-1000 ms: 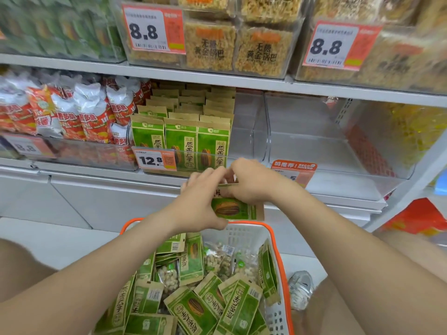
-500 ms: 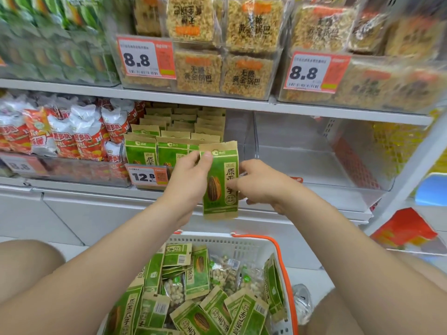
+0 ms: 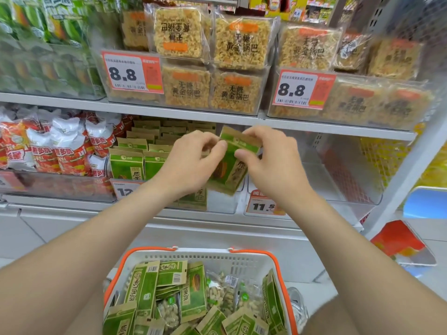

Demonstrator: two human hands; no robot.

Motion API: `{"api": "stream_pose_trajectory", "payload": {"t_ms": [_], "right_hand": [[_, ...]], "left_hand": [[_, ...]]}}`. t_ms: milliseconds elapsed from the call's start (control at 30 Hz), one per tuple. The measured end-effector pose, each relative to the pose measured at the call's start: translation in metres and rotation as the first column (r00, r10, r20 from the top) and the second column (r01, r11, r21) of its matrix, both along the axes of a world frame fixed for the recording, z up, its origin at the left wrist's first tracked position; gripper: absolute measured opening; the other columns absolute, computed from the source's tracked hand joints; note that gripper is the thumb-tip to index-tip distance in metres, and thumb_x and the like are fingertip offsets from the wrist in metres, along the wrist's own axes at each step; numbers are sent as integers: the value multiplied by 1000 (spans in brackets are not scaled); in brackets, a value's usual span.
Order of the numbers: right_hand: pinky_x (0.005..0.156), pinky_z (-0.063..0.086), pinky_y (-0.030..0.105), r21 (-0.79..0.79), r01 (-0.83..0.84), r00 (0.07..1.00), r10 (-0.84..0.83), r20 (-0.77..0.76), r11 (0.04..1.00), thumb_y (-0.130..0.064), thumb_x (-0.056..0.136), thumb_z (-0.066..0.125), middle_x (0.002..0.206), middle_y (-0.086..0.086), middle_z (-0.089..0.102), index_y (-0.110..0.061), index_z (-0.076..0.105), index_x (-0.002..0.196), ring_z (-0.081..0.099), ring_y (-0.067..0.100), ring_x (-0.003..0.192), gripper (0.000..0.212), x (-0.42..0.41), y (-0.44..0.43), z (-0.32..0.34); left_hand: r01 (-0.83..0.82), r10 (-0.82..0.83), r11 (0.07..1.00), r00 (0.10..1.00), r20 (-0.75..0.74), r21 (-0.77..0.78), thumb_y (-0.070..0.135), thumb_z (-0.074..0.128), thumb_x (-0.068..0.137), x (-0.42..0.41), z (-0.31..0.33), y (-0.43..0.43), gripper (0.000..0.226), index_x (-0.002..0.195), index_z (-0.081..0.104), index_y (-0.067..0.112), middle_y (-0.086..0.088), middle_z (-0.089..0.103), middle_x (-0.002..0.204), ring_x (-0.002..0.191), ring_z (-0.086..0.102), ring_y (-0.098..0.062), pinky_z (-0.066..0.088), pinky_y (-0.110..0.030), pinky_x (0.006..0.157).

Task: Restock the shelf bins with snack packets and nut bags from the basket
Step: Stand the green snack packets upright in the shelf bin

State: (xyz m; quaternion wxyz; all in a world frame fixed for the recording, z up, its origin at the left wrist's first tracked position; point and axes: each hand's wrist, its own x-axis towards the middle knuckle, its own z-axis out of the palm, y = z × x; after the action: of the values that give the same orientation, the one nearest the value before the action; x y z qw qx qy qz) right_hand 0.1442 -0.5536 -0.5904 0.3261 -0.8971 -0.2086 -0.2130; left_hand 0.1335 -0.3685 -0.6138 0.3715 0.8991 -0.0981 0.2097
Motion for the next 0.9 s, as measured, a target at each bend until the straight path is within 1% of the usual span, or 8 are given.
{"api": "stream_pose_trajectory", "payload": {"t_ms": [100, 167, 233, 300, 500, 700, 800, 900], "right_hand": [[83, 53, 46, 9, 37, 985, -38, 168, 999, -16, 90, 72, 100, -5, 69, -26, 65, 105, 64, 24, 96, 20, 2, 1, 5], [82, 52, 47, -76, 48, 983, -33, 181, 996, -12, 90, 70, 101, -3, 66, -27, 65, 105, 62, 26, 96, 21, 5, 7, 2], [80, 52, 46, -182, 57, 988, -29, 152, 982, -5, 89, 66, 102, -1, 63, -28, 69, 106, 60, 28, 95, 29, 10, 15, -7], [78, 53, 46, -217, 43, 989, -10, 148, 975, -1, 90, 63, 104, 2, 60, -27, 73, 112, 60, 32, 92, 35, 16, 23, -12], [76, 53, 45, -355, 89, 992, -50, 118, 930, -12, 96, 63, 101, 5, 59, -25, 72, 113, 60, 34, 94, 24, 50, 32, -28], [75, 31, 38, -597, 213, 976, -193, 98, 773, -12, 88, 71, 96, 10, 71, -21, 68, 96, 62, 38, 103, 13, 80, 50, -49], [91, 39, 43, -639, 263, 961, -251, 112, 723, -11, 84, 73, 104, 16, 71, -14, 69, 108, 56, 40, 118, 25, 98, 57, -52], [110, 34, 45, -692, 279, 948, -306, 88, 665, -15, 86, 74, 129, 21, 64, -9, 63, 130, 48, 41, 133, 45, 119, 70, -47]], "left_hand": [[-112, 106, 939, 994, 38, 325, 55, 46, 85, 16, -5, 5, 46, 114, 67, 26, 5, 60, 113, 107, 53, -19, 45, -41, 91], [-188, 180, 809, 981, 70, 557, 62, 50, 82, 26, -14, 10, 55, 117, 61, 20, 0, 56, 117, 112, 52, -26, 43, -46, 96], [-231, 243, 714, 967, 76, 661, 70, 56, 81, 34, -27, 14, 64, 120, 55, 19, -2, 56, 116, 113, 54, -30, 43, -48, 97], [-255, 290, 687, 955, 65, 680, 73, 60, 79, 37, -41, 17, 72, 127, 51, 20, -4, 58, 121, 117, 54, -32, 43, -50, 98], [-328, 353, 673, 930, 102, 664, 67, 74, 69, 49, -49, 17, 86, 132, 45, 16, -8, 56, 127, 120, 53, -33, 39, -53, 104], [-358, 370, 650, 920, 131, 671, 73, 76, 65, 57, -57, 18, 101, 138, 42, 12, -10, 56, 131, 122, 53, -34, 39, -52, 100], [-372, 363, 630, 917, 165, 681, 73, 75, 65, 59, -60, 18, 101, 139, 44, 12, -11, 54, 133, 121, 52, -34, 38, -52, 99], [-375, 355, 620, 917, 179, 689, 71, 72, 67, 60, -61, 18, 95, 137, 46, 12, -13, 52, 135, 122, 51, -35, 38, -52, 99]]}}
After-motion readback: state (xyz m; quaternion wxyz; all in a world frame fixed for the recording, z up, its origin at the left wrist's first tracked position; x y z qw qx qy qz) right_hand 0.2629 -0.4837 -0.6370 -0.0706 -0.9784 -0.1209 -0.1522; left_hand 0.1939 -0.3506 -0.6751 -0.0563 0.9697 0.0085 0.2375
